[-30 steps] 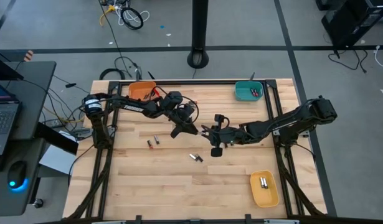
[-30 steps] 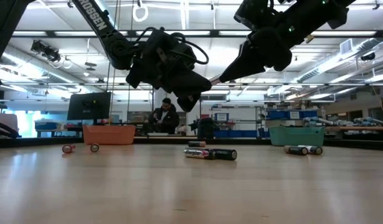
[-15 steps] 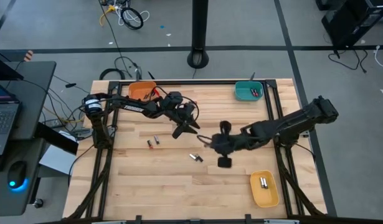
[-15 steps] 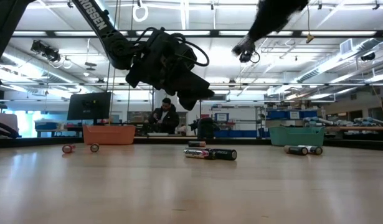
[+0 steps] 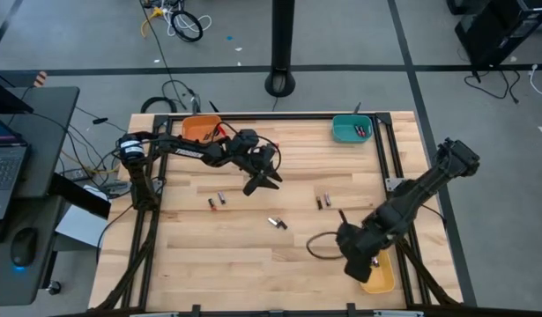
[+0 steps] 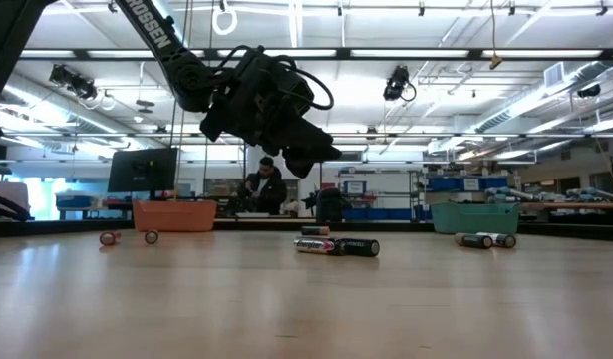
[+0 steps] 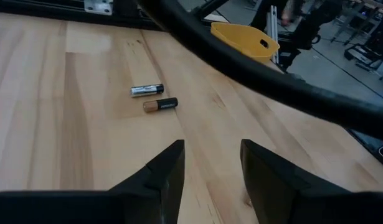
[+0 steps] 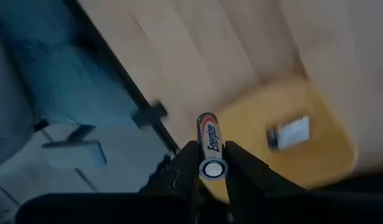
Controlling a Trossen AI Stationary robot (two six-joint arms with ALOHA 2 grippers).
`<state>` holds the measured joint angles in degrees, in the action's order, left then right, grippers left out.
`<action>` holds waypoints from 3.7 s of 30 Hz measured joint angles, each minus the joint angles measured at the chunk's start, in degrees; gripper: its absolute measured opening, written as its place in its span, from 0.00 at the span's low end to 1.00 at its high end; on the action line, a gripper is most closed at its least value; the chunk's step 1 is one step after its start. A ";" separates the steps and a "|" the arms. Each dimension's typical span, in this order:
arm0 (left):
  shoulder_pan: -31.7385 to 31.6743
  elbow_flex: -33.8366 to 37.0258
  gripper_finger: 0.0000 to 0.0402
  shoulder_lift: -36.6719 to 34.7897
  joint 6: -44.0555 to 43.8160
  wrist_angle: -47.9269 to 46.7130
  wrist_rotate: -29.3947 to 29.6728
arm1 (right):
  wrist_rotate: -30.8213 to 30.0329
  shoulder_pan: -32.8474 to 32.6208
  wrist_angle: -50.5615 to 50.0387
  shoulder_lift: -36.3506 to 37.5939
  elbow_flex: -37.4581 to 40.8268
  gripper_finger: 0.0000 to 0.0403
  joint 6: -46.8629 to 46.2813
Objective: Sort batteries
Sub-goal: Put the silver battery into the yellow bin
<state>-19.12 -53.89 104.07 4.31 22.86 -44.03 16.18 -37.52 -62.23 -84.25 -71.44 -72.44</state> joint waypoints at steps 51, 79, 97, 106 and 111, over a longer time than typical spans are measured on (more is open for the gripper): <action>0.67 0.22 0.41 -2.62 4.98 -2.49 5.92 | 8.56 1.00 18.07 -0.02 23.54 0.36 -3.06; 24.16 2.75 0.38 -4.32 16.47 -18.58 31.40 | -18.31 9.90 11.94 0.11 7.13 0.17 25.96; 23.08 2.67 0.52 1.90 16.85 -14.48 33.79 | -19.60 9.96 13.42 0.11 7.15 0.15 27.62; 22.95 2.67 0.41 4.34 13.38 -11.17 30.56 | -19.71 9.96 13.75 0.11 7.15 0.15 27.62; 22.92 2.60 0.33 5.60 11.50 -9.44 29.60 | -19.76 9.96 13.72 0.09 7.15 0.15 27.60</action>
<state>3.80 -51.29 109.67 15.80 13.43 -14.42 -3.57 -27.55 -48.51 -84.16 -64.29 -44.84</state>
